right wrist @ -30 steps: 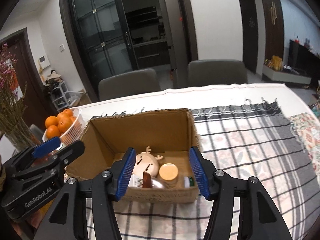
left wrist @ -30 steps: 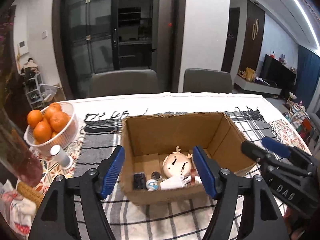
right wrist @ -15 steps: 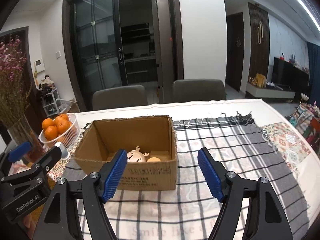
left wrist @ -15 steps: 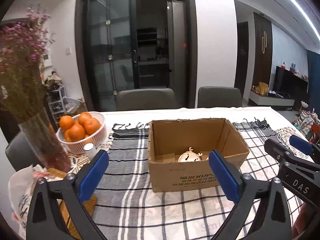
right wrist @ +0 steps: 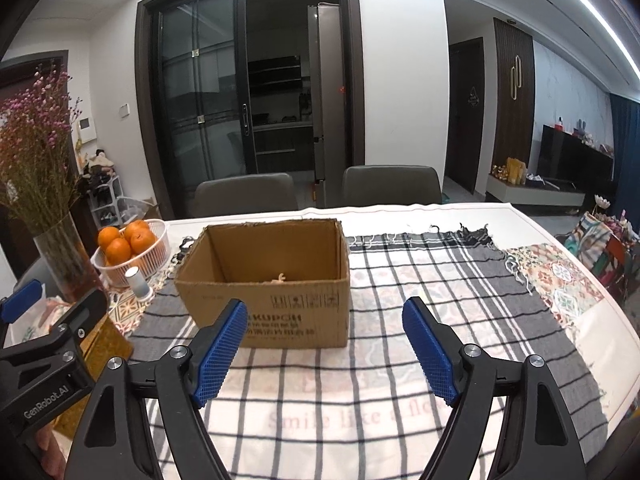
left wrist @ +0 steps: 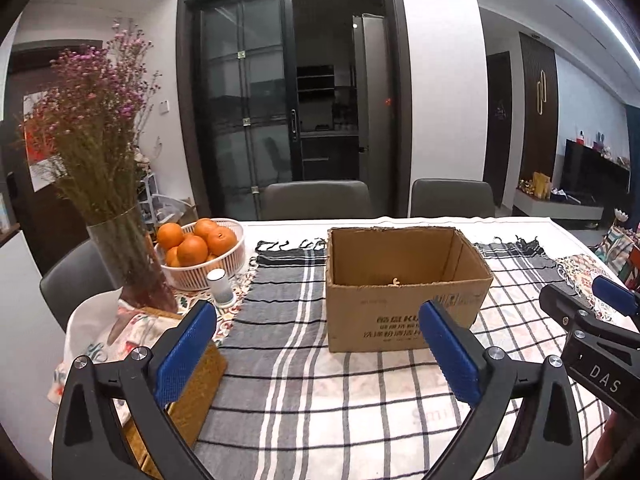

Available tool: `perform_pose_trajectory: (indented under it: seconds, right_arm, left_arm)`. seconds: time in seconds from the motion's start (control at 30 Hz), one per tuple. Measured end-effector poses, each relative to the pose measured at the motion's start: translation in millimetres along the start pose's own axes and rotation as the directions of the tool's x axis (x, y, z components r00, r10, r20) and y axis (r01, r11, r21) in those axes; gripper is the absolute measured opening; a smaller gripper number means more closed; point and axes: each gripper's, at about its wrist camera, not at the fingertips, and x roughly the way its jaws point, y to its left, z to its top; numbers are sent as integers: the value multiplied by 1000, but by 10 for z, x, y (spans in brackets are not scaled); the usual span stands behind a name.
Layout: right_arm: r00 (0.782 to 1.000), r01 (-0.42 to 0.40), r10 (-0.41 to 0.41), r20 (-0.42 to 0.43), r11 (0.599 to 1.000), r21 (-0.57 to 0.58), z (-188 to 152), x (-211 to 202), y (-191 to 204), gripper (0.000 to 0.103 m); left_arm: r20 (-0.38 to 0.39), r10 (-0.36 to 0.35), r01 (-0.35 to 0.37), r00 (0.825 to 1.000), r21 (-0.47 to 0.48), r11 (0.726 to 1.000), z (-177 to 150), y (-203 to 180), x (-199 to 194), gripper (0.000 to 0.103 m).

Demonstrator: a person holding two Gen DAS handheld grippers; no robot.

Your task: Organize rigid objects

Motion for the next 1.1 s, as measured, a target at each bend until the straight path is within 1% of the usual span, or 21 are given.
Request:
perform_pose_trajectory:
  seconds: [0.27,0.43,0.63,1.1]
  right_arm:
    - [1000,-7,7,-6,1000,5,-122,-132,8,81]
    - [1000,-6,6,2,1000,8,-127,-170,1,81]
    - [1000,5,-5,12,1000,0,-145,-199,18,81]
    - [1000,-2,2,12,1000,8,-158,-209,5,81]
  left_arm:
    - [0,0,0,1000,-8,1000,-62,41,-125,103]
    - [10,4,-4,1000,-7,1000,-72,53,-161,103]
    - [-3,4,-4,1000,-15,1000,-114,72,-164,103]
    - [8,8,-8,1000,-12,1000,-122,66,-217,103]
